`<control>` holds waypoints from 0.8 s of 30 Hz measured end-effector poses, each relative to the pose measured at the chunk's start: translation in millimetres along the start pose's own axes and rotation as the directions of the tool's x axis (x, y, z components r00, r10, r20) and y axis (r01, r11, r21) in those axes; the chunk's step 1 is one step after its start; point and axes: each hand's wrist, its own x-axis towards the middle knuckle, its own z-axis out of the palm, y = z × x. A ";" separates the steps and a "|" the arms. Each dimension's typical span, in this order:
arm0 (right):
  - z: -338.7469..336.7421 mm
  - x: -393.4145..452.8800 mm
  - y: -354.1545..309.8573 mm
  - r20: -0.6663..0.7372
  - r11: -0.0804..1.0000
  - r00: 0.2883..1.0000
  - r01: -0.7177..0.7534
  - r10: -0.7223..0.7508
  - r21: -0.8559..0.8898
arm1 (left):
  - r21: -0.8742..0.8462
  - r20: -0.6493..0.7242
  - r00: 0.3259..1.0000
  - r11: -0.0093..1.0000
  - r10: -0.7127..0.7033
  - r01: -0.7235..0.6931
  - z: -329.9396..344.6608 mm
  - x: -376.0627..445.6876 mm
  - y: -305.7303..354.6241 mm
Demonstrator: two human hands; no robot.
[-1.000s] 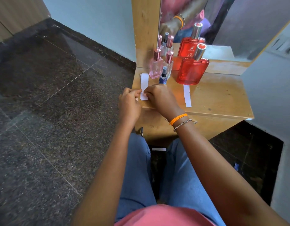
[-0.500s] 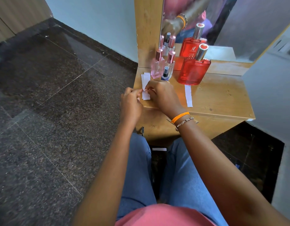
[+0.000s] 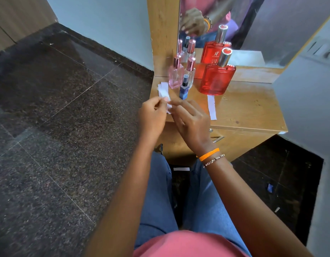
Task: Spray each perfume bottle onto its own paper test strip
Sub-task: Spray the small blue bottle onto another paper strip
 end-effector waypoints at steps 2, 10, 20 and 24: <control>-10.0 -11.7 4.3 0.046 0.997 0.998 -0.039 0.035 0.073 | -0.076 0.035 0.999 0.996 -0.038 0.041 3.3 -0.7 1.3; -42.2 -10.1 14.3 0.211 0.416 0.633 -0.688 0.745 0.595 | -0.029 0.347 0.936 0.997 -0.054 0.069 38.0 -14.6 7.6; -62.1 -14.4 92.7 -0.016 0.609 0.612 -0.786 0.791 0.107 | 0.041 0.383 0.922 0.998 -0.057 0.045 72.4 -19.0 13.4; -58.3 -20.9 106.1 0.010 0.674 0.675 -0.737 0.738 -0.053 | 0.029 0.379 0.924 0.999 -0.048 0.040 74.1 -17.8 14.9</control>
